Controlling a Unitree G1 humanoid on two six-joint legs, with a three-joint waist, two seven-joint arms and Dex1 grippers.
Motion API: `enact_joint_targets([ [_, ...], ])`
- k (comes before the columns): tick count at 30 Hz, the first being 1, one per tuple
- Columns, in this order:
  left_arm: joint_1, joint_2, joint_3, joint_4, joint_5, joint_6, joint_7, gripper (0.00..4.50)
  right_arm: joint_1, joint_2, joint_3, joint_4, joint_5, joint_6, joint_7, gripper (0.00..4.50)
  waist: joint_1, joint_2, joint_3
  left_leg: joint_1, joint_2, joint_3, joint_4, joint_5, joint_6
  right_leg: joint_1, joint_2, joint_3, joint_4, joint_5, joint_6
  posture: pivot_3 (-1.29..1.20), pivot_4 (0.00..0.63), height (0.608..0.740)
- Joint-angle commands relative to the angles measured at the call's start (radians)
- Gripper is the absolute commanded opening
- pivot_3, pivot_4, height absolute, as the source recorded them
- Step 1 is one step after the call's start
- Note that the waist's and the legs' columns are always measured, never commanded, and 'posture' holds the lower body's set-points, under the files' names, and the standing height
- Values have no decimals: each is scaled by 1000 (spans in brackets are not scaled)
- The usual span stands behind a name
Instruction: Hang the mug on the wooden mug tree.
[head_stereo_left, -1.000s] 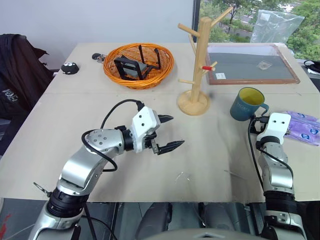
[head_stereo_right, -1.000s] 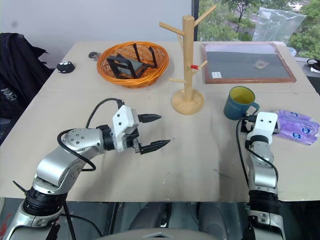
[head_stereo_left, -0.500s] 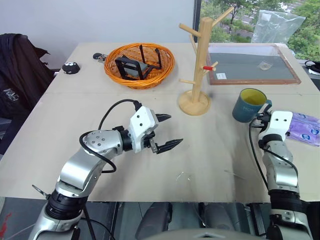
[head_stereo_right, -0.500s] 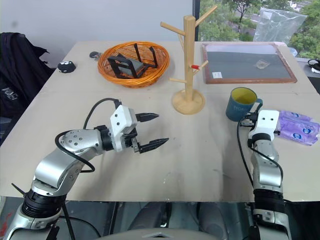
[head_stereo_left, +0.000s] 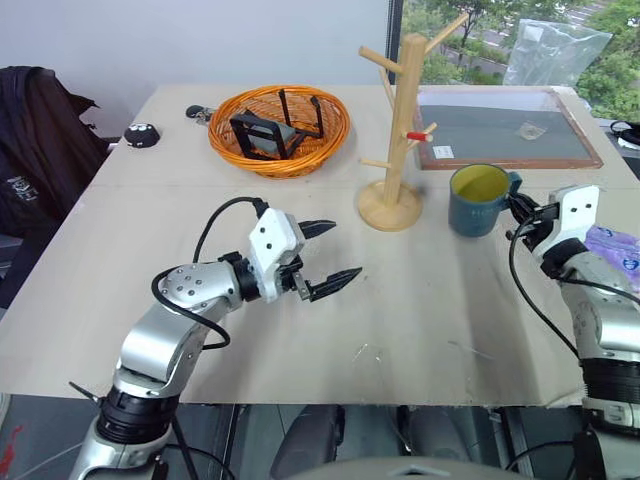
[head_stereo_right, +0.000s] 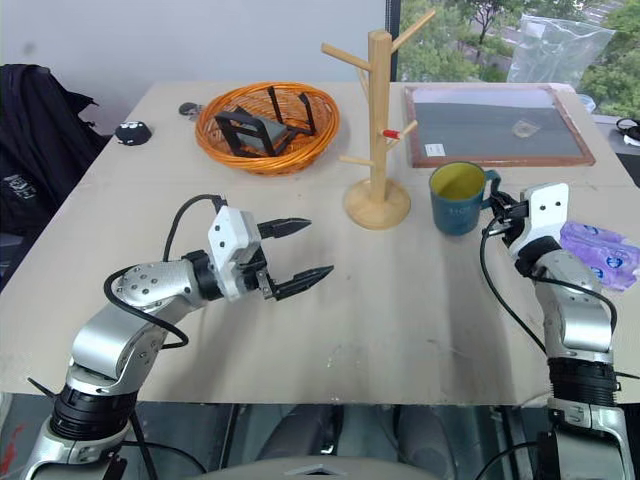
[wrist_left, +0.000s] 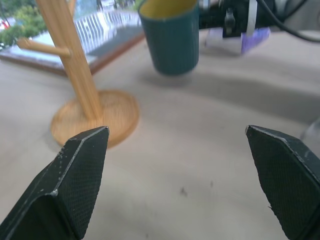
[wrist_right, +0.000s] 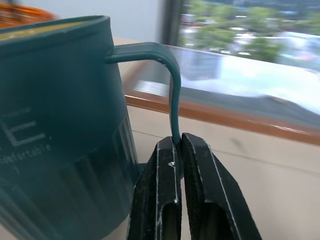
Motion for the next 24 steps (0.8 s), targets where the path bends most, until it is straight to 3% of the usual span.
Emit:
enact_joint_targets([
  [1,28,-36,114,-32,-137,-22,-4,4500,-80,-97,24,-128,80,97,139,69,-2,0,0,0,0,0,0,0,0,0,0,0,0,0,0,0,150,740],
  [9,103,-101,221,-109,-237,-106,40,4500,-302,-294,84,-165,169,296,355,69,8,-1,1,-2,0,-2,1,-1,2,0,-3,-3,-2,0,0,0,150,740],
  [24,153,-104,227,-148,-251,-160,88,4500,-549,-331,244,-149,125,523,378,69,8,-2,1,-4,0,-4,1,0,0,-1,-6,-5,-4,0,0,0,150,740],
])
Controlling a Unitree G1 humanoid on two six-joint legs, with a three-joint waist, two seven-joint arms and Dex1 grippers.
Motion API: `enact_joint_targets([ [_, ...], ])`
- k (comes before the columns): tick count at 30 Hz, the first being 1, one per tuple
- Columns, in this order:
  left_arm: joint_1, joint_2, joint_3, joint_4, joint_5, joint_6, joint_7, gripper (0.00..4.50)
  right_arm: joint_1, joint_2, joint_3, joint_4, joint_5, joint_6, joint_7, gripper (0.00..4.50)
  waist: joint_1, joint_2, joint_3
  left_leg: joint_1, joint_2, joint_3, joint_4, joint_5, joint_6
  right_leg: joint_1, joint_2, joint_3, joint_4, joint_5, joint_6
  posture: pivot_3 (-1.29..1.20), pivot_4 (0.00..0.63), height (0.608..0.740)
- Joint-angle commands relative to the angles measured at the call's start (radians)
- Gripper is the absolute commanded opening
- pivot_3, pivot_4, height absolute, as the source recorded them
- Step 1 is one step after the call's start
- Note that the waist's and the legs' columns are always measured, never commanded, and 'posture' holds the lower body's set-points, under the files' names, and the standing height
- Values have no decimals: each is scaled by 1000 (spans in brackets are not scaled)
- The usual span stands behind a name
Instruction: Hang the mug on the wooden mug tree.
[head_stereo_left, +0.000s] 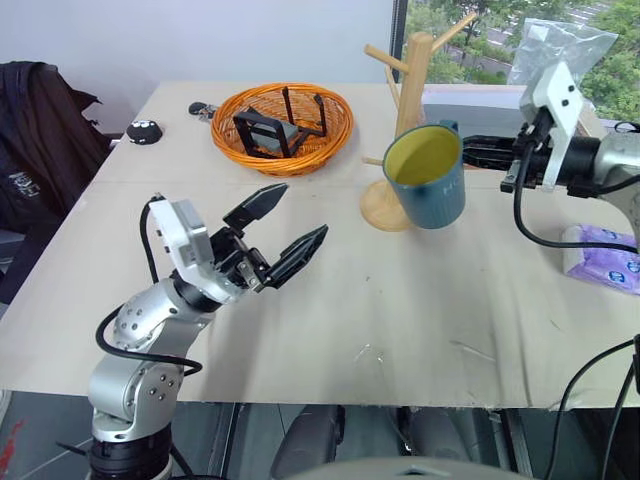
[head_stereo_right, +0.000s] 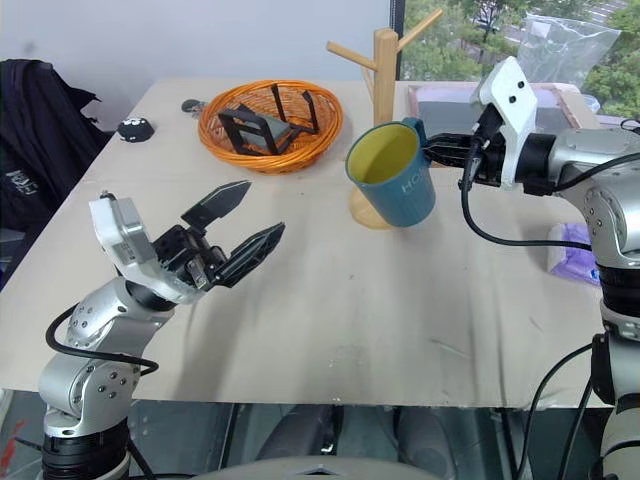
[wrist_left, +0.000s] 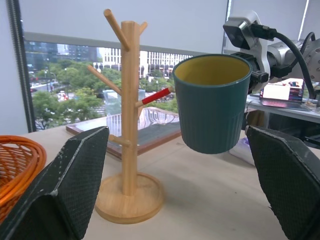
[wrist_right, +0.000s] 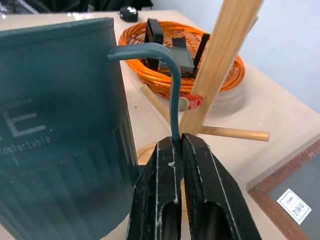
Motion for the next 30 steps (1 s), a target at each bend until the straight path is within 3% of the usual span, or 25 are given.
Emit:
enact_joint_targets([
  [1,-3,5,10,-27,-10,-25,10,4500,-62,-15,17,-4,-38,36,-21,69,-1,0,0,0,0,0,0,0,0,0,0,0,0,0,0,0,150,740],
  [9,-7,9,3,-17,-11,-29,9,4500,-142,16,65,4,-82,155,-75,69,-2,0,0,-11,0,1,1,0,-1,-11,0,1,2,1,0,0,150,740],
  [19,-27,7,-13,3,2,-35,5,4500,-196,33,126,31,-146,200,-92,69,-2,0,0,-12,0,1,1,0,-1,-12,0,1,2,1,-1,0,150,740],
  [22,-26,8,-13,5,3,-38,2,4500,-211,50,131,58,-169,178,-101,810,-3,0,0,-12,0,1,1,0,-1,-12,0,1,2,1,0,0,150,740],
  [23,-23,8,-13,5,4,-40,0,4500,-217,55,125,67,-171,176,-101,1427,-3,0,0,-12,0,1,1,0,-1,-12,0,1,2,1,0,0,150,740],
  [25,-17,11,-13,5,5,-45,-4,4500,-226,59,109,74,-161,186,-91,1698,-3,0,0,-12,0,1,1,0,-1,-12,0,1,2,1,0,0,150,740],
  [29,-9,18,-7,5,9,-47,-8,4500,-226,32,56,84,-139,198,-73,3506,-3,0,0,-12,0,1,1,0,-1,-12,0,1,2,1,0,0,150,740],
  [30,-5,21,-5,2,8,-45,-10,4500,-200,5,21,70,-110,214,-48,3506,-3,0,0,-12,0,1,1,0,-1,-12,0,1,2,1,0,0,150,740],
])
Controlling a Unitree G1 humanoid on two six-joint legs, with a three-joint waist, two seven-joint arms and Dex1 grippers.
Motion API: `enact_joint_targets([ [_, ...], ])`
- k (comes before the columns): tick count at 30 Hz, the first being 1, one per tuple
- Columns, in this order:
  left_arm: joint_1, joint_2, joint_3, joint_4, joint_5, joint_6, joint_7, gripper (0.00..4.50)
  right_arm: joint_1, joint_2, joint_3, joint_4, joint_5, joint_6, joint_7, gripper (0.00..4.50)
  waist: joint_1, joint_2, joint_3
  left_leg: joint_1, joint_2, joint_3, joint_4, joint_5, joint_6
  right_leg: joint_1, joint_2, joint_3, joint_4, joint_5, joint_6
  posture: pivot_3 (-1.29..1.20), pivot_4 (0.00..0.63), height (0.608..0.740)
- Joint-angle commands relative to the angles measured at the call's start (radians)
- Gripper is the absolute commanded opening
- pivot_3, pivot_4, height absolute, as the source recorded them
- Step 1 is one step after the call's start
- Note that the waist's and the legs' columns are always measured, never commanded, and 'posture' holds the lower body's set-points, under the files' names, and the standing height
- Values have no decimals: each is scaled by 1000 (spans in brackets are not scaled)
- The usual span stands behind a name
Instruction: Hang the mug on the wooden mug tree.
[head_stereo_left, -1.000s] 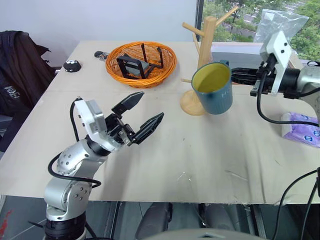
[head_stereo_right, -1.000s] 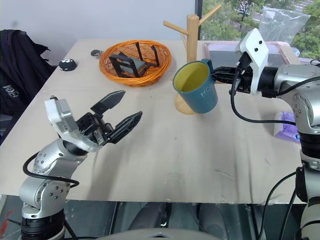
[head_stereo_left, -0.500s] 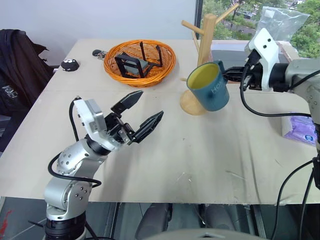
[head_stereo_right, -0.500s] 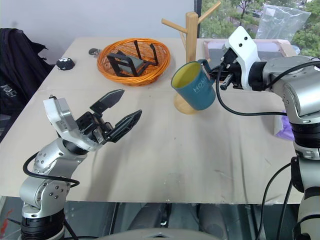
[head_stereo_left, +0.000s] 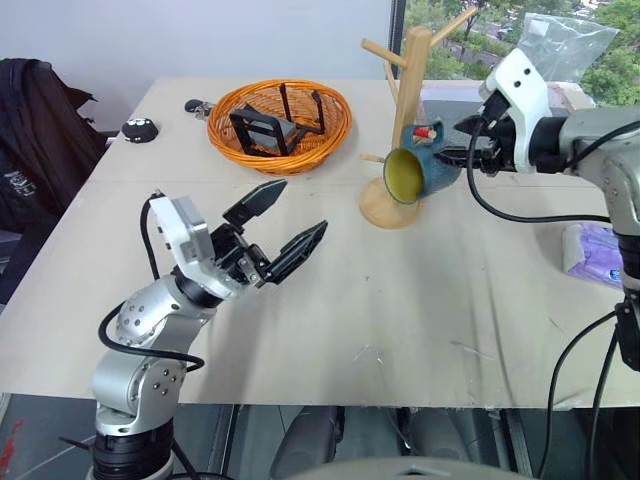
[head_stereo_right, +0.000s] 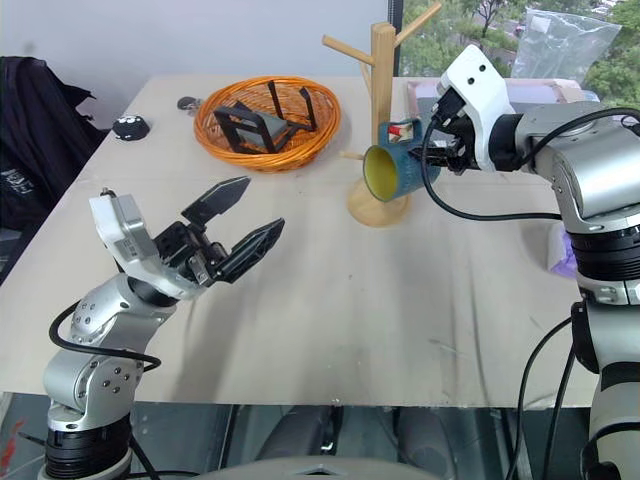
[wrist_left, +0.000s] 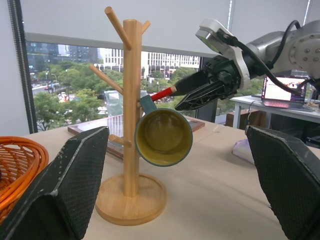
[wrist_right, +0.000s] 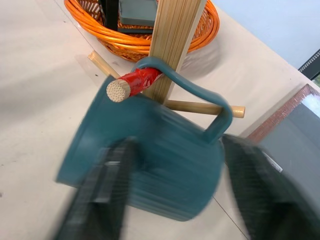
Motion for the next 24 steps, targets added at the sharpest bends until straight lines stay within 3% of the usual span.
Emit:
enact_joint_targets([
  [1,14,17,9,-27,-4,-18,-8,4500,12,-75,-134,-32,66,26,56,3506,3,0,0,0,0,0,0,0,0,0,0,0,0,0,0,0,150,740],
  [5,40,23,11,-31,-8,-24,-19,4500,173,-81,-274,-120,179,28,92,3506,11,-1,0,-1,0,-1,0,0,0,0,0,-1,-2,0,0,0,150,740],
  [9,97,53,-26,-2,69,-9,-22,4500,564,20,-446,-298,288,-101,141,3506,13,-5,-3,0,1,-2,-1,0,0,1,0,-2,-1,0,0,0,150,740],
  [11,127,83,-53,20,116,28,-6,4500,714,48,-445,-367,279,-160,136,3506,17,-3,-3,0,0,-1,-1,0,0,1,0,-1,0,0,0,0,150,740],
  [13,169,112,-93,40,200,46,19,4500,831,117,-434,-394,267,-204,78,4027,13,-1,-2,0,0,1,0,0,0,0,0,1,2,0,0,0,150,740],
  [15,205,116,-114,55,237,56,38,4500,928,139,-401,-374,241,-289,110,4455,5,-2,-2,4,0,3,1,-2,4,1,1,4,6,0,0,0,150,740],
  [20,284,123,-156,107,331,15,29,4500,1070,243,-397,-218,142,-600,117,4455,1,-2,-2,15,0,3,0,-3,5,10,2,4,6,0,0,0,150,740],
  [24,285,122,-166,140,373,-38,8,4500,1112,279,-375,-139,128,-710,136,4455,1,-2,-2,19,0,3,-1,-3,5,15,4,3,4,0,1,0,150,740],
])
